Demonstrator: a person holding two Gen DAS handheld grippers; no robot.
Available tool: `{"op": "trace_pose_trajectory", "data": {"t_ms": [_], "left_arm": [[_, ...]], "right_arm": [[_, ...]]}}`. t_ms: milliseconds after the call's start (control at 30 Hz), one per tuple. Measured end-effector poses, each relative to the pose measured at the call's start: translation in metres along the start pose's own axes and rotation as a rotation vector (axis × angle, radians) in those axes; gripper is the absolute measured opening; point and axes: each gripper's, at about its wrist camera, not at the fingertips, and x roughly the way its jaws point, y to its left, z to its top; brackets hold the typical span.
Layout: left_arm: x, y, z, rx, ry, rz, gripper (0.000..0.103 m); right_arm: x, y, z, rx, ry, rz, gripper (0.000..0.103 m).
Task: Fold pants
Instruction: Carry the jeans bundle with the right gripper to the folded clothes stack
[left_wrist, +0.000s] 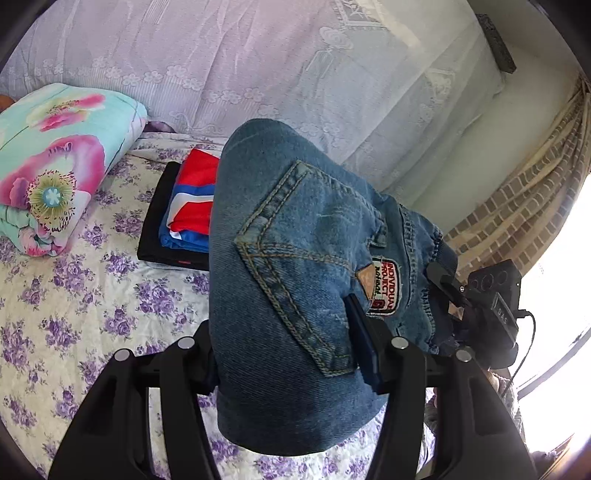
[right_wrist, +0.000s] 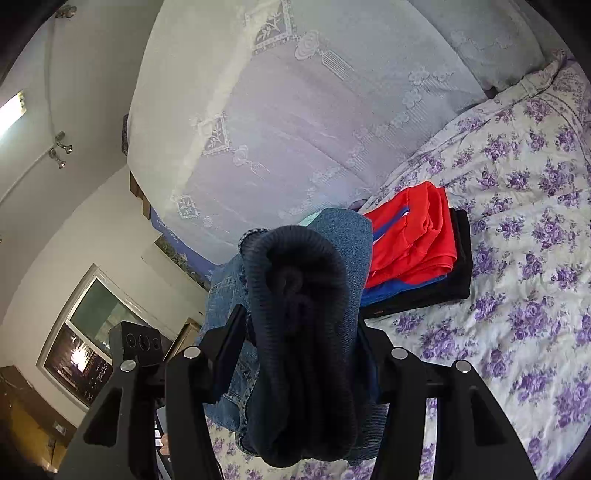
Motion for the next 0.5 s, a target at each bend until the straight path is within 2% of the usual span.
{"op": "trace_pose_trajectory", "data": {"t_ms": [233,400,500], "left_arm": [[0.062,0.045,-0.004,-0.083,0.054,0.074,0.055],[0.092,0.073,-0.019,-0.123,0.118,0.099,0.055],[0.105,0.083,-0.026,-0.152,0.134,0.107,0.055]], "right_arm": [[0.06,-0.068,-0.002,0.097,0.087,-0.016,0.055],[0.087,-0.107,-0.017,0.164,0.157,-0.031,0.055],[0.095,-0.117,-0.022,0.183,0.171,-0.044,0.055]]}}
